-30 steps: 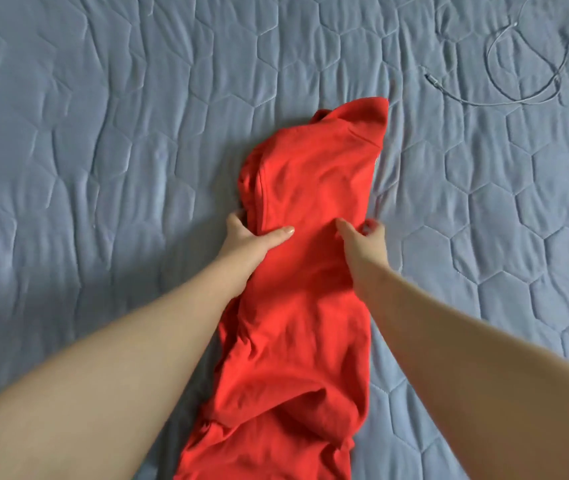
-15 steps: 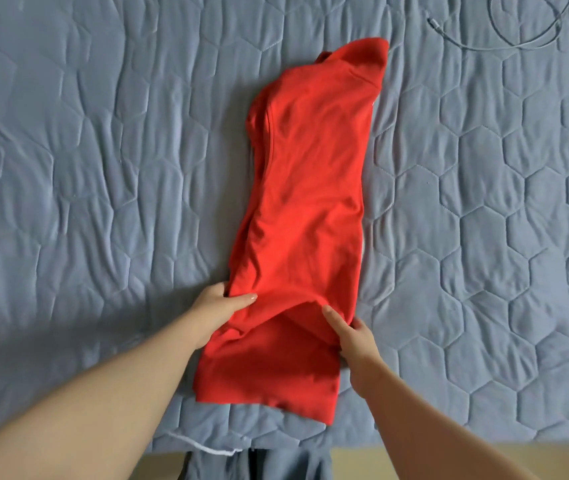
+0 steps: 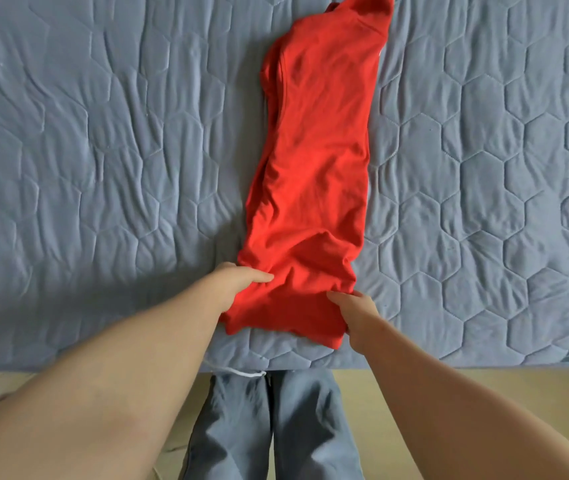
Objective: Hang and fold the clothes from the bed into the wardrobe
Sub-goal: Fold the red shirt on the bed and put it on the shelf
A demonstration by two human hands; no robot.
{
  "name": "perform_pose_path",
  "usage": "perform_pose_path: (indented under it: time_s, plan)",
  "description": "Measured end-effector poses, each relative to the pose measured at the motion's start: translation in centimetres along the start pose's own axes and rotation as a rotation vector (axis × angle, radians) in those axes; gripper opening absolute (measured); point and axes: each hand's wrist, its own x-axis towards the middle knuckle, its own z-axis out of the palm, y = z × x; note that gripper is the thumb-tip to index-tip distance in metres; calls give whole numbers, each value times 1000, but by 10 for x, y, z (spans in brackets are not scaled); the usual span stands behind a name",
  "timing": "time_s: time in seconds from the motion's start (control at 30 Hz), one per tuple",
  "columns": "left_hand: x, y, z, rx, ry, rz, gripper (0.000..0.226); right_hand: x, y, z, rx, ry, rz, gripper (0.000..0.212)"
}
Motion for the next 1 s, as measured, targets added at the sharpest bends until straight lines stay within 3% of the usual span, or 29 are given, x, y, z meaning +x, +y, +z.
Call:
perform_pose_path:
  time_s: [0.1,0.2,0.4,0.63,0.77,1.0]
  plan:
    - [-18,-9,-12,-12,-19,-42,73,-22,9,-6,24,-4,7,12]
    - [-44,-13,-20,2,-40,-65,57,-50,16,-17,22,5,15,6]
    - [-104,-7,-28,35,-6,32,71,-105,0,-35,7,52,-59,12]
    - [-162,-15,-31,-102,-58,125,53,-153,-14,-52,-70,50,-142,14]
    - [-175,-45,-27,53,44,188,47,-172,8,-57,-98,56,-99,15]
    - [-191,-96,-40,165,-15,63,44,-207,82,-39,-40,56,40,24]
